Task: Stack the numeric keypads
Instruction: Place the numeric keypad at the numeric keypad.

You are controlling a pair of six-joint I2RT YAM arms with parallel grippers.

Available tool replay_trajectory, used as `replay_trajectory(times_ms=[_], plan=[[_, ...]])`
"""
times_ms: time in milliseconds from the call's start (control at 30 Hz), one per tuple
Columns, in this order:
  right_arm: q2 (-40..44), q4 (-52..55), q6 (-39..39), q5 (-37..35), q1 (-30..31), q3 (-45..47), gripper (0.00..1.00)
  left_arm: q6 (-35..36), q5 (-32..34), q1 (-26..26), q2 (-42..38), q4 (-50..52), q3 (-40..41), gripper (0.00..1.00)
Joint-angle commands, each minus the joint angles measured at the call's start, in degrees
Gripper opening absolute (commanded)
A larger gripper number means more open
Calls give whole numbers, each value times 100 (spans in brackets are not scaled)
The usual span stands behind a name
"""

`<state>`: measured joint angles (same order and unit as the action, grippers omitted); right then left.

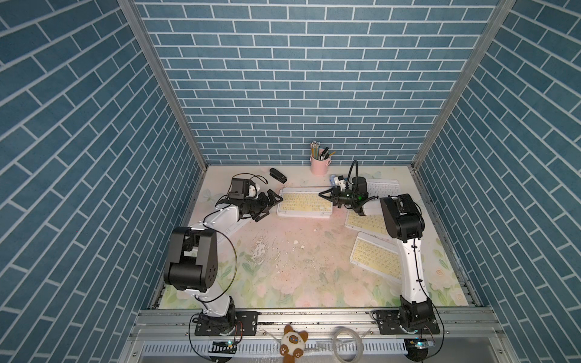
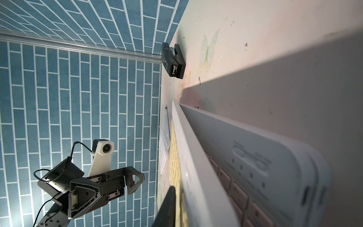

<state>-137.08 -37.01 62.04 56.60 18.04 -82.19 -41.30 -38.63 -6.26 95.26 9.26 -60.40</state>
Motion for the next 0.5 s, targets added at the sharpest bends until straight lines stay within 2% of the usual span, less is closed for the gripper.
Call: replay_trajectory(times_ms=[0, 467], plan=[[23, 182, -395, 139, -24, -157, 24, 111, -2, -26, 81, 51, -81, 100], [328, 2326, -1807, -177, -81, -548, 30, 105, 40, -116, 70, 105, -130, 100]])
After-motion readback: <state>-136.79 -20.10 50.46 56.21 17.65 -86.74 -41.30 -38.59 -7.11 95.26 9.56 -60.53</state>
